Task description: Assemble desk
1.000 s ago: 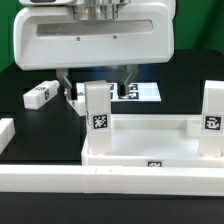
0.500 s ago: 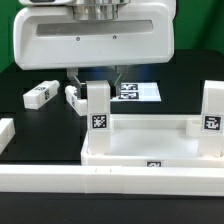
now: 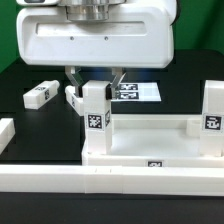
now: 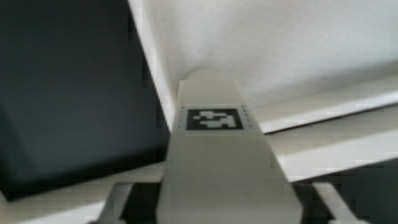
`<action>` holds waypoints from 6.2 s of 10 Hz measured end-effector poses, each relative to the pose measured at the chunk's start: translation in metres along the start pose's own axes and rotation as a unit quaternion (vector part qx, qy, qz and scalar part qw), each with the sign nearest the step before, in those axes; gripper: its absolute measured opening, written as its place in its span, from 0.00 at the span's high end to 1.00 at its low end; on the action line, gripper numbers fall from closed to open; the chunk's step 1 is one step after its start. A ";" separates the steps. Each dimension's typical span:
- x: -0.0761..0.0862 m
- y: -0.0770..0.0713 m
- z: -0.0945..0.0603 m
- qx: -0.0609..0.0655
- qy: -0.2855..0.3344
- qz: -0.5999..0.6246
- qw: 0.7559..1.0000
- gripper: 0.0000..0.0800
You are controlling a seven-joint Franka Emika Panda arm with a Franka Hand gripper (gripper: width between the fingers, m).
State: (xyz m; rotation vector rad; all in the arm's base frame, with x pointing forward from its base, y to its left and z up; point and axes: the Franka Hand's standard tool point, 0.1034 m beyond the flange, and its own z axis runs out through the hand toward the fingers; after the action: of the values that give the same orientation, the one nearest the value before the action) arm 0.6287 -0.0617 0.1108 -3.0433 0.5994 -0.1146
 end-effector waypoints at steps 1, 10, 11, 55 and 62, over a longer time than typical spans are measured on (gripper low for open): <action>0.000 0.000 0.000 0.001 0.000 0.042 0.999 0.64; 0.000 -0.005 0.000 0.003 -0.003 0.418 0.908 0.64; 0.000 -0.005 0.001 0.003 -0.003 0.402 0.916 0.55; -0.034 0.000 -0.016 -0.003 -0.010 0.216 0.976 0.19; -0.044 -0.011 -0.008 -0.002 -0.015 0.229 0.973 0.19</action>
Offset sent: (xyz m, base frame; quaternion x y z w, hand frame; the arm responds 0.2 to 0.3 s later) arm 0.0013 0.0021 -0.0025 -0.0120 -0.0292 0.2011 0.9791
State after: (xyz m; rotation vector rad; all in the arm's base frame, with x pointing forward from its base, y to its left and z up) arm 0.5917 -0.0353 0.1167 -2.8108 1.2718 -0.0521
